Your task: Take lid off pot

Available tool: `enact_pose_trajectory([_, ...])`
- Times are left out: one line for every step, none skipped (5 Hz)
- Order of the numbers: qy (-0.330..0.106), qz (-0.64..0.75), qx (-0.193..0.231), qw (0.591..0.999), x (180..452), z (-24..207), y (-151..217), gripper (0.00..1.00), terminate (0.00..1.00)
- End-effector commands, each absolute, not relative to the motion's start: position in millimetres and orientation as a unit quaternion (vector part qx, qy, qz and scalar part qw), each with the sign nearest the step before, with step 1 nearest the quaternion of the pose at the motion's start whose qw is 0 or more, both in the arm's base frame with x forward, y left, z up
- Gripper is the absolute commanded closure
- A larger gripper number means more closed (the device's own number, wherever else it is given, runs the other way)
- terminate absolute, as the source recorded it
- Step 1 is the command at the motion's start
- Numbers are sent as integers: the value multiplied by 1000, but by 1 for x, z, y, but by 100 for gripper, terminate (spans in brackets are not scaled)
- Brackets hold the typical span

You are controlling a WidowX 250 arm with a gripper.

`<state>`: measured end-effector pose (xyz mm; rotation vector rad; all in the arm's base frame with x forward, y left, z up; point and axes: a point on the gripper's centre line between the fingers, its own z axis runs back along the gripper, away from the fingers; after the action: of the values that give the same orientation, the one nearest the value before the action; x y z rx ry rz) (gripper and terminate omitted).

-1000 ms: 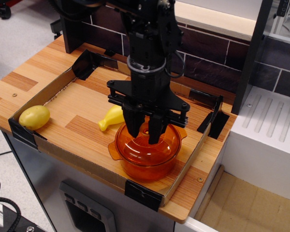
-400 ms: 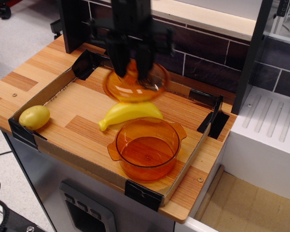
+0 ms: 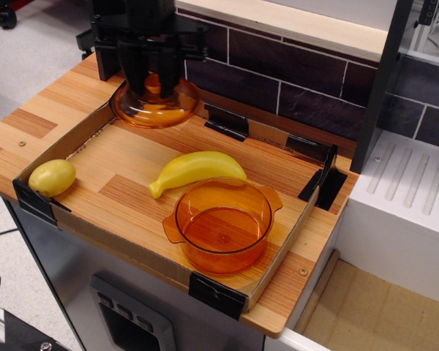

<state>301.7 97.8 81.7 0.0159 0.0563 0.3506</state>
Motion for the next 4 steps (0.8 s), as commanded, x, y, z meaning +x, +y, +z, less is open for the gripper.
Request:
enact_pose_trajectory([-5, 185, 38, 982, 307, 75, 137, 100, 0])
enact_pose_trajectory([-3, 173, 46, 984, 305, 64, 135, 100, 0])
enact_pose_trajectory([-3, 177, 52, 983, 310, 53, 133, 100, 0])
enact_pose_trajectory([-1, 179, 47, 983, 314, 49, 129, 100, 0])
